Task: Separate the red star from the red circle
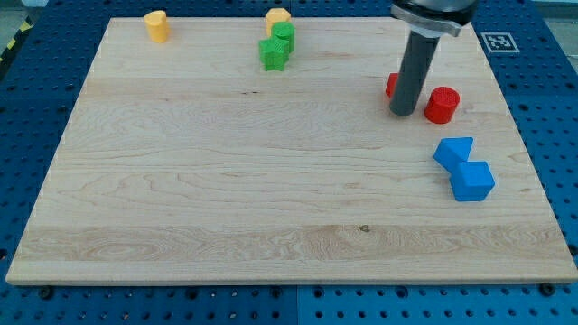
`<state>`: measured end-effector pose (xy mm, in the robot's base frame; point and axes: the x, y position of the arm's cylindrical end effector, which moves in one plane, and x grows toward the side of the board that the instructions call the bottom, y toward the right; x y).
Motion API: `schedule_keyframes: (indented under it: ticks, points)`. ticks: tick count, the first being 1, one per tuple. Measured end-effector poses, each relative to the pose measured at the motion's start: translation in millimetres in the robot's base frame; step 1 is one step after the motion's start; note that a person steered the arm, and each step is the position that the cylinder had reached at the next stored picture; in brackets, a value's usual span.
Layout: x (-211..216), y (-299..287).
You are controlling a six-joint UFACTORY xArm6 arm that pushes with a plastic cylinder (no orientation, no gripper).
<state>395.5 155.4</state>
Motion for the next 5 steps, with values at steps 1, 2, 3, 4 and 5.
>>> schedule_keyframes:
  ticks: [1,2,3,4,5]
  points:
    - [-3,4]
    - [-16,3]
    - [-36,3]
    - [-39,0]
    - [-32,-51]
